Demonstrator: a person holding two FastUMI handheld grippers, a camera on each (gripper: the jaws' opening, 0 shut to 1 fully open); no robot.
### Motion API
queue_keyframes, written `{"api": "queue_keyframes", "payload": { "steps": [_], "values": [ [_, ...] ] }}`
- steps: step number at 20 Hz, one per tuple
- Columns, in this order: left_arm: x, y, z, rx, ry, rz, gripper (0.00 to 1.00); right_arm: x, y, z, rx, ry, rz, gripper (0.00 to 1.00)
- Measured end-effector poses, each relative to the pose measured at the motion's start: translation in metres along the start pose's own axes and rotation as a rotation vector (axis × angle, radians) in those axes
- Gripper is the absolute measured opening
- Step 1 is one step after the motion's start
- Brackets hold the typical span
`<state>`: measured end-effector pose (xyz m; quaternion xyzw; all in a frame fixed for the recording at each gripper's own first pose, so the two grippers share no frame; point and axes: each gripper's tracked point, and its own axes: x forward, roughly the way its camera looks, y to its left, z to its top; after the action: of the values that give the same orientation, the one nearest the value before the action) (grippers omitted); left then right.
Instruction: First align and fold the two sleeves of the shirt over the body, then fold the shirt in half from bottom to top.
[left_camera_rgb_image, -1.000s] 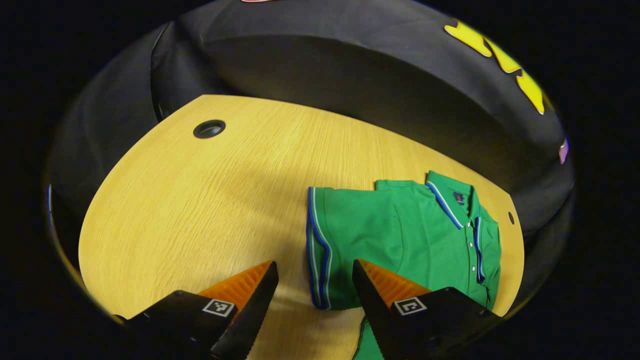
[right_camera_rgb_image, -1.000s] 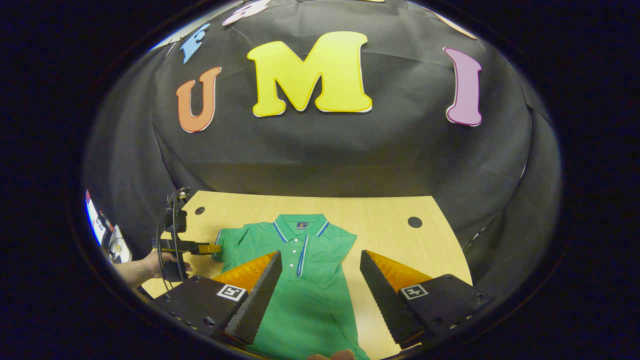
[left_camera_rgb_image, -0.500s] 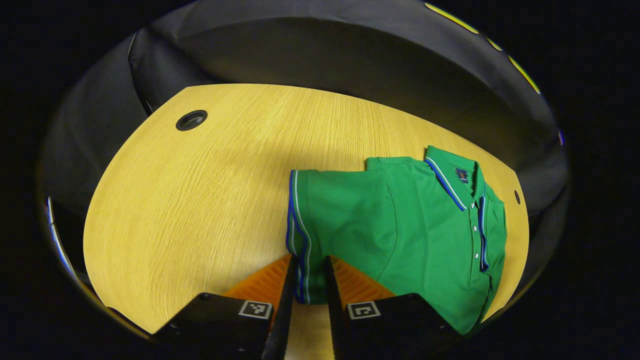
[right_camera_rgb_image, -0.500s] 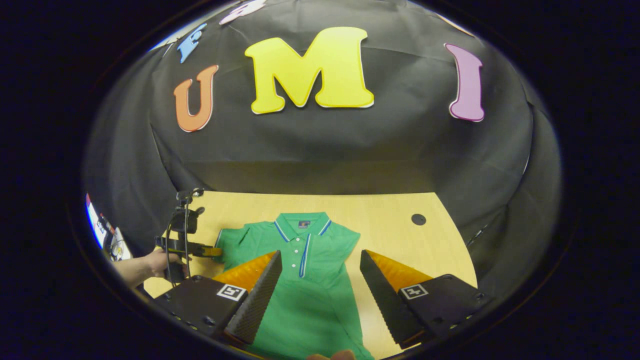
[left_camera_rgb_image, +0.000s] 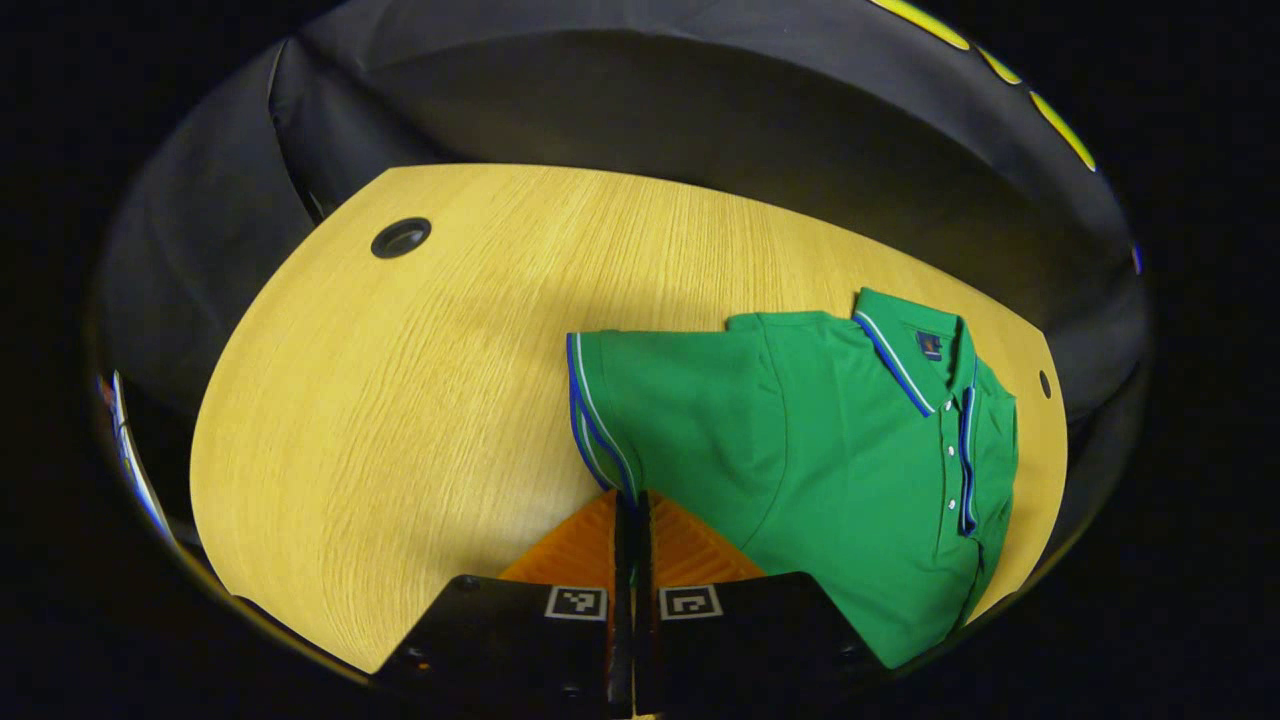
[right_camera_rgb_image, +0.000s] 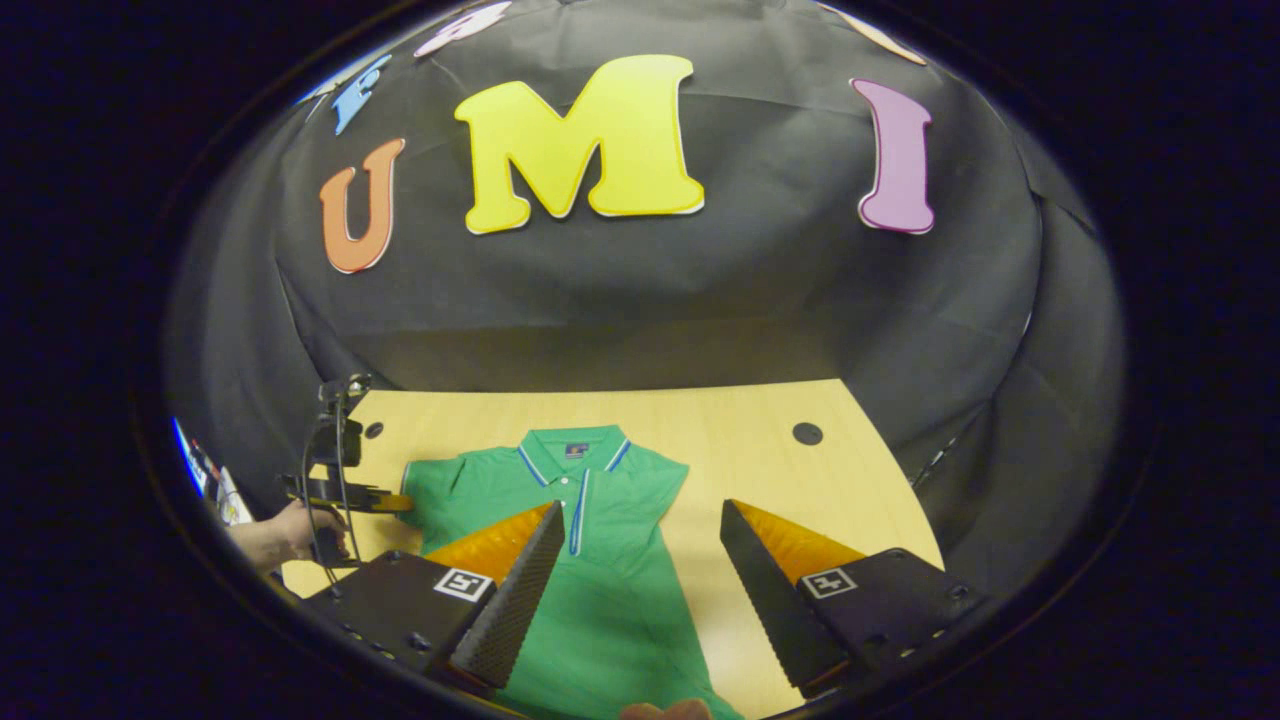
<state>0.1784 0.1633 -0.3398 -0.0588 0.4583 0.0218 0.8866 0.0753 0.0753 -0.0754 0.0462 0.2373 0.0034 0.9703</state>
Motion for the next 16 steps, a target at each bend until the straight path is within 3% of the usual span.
{"api": "queue_keyframes", "payload": {
  "steps": [8, 16],
  "values": [
    [-0.039, -0.037, 0.022, 0.054, -0.061, -0.008, 0.06, -0.013, -0.023, -0.006, 0.031, -0.014, 0.004, 0.96],
    [-0.061, -0.111, 0.026, 0.083, -0.073, -0.044, 0.06, -0.031, -0.075, -0.008, 0.081, -0.045, -0.011, 0.96]
  ]
}}
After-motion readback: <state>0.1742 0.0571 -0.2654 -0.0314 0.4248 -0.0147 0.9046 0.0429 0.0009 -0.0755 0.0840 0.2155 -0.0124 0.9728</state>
